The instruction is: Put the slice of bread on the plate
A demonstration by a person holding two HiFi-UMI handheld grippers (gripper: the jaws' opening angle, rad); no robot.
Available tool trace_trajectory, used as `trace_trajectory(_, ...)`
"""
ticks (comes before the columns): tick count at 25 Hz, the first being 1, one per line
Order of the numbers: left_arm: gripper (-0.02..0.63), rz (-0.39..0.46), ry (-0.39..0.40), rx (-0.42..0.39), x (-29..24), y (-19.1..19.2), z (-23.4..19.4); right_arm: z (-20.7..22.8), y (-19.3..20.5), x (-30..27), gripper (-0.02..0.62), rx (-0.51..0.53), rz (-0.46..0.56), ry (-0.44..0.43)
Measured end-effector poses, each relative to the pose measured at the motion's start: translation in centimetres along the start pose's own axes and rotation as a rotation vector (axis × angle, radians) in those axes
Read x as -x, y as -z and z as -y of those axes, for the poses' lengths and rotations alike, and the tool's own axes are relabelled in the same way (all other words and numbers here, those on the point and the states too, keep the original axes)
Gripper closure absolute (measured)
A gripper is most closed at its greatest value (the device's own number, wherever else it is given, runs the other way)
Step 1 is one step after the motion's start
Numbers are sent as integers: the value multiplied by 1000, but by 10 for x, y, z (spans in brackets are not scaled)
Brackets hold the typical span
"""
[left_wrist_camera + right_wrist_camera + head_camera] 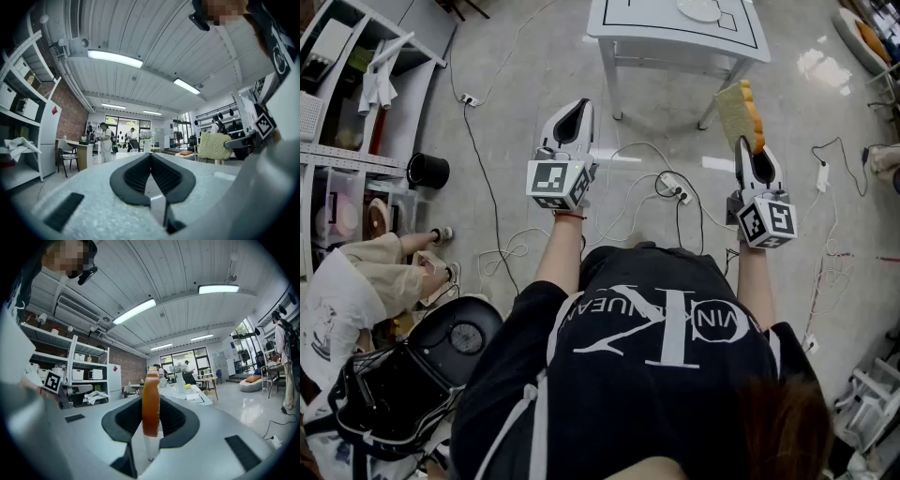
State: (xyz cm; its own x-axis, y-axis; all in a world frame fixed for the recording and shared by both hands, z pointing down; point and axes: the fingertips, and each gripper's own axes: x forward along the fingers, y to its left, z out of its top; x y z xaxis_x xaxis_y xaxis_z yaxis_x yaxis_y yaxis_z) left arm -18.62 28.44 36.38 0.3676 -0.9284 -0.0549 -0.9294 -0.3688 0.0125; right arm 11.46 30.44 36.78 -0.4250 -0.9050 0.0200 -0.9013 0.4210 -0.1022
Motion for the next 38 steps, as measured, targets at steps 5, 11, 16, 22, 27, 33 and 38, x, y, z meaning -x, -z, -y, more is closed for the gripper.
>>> trace_trajectory(5, 595, -12, 5, 1, -5, 0, -4, 1, 2, -6, 505, -11, -6, 11)
trace_trajectory(11, 595, -24, 13, 26, -12, 13, -7, 8, 7, -10, 505, -24, -10, 27)
trace_trajectory(16, 595, -44, 11, 46, -35, 26, 9, 37, 9, -9, 504, -37, -19, 33)
trace_trajectory(22, 595, -83, 7, 53, -68, 36, -16, 49, 8, -54, 503, -53, -22, 37)
trace_trajectory(27, 595, -92, -3, 44, -117, 37, -25, 82, 9, -93, 503, -65, -27, 27)
trace_trajectory(33, 595, -79, -18, 38, -171, 33, -27, 119, 4, -138, 503, -74, -28, 3)
trace_trajectory(38, 595, -81, -36, 39, -201, 31, -26, 141, -1, -164, 503, -74, -31, -28)
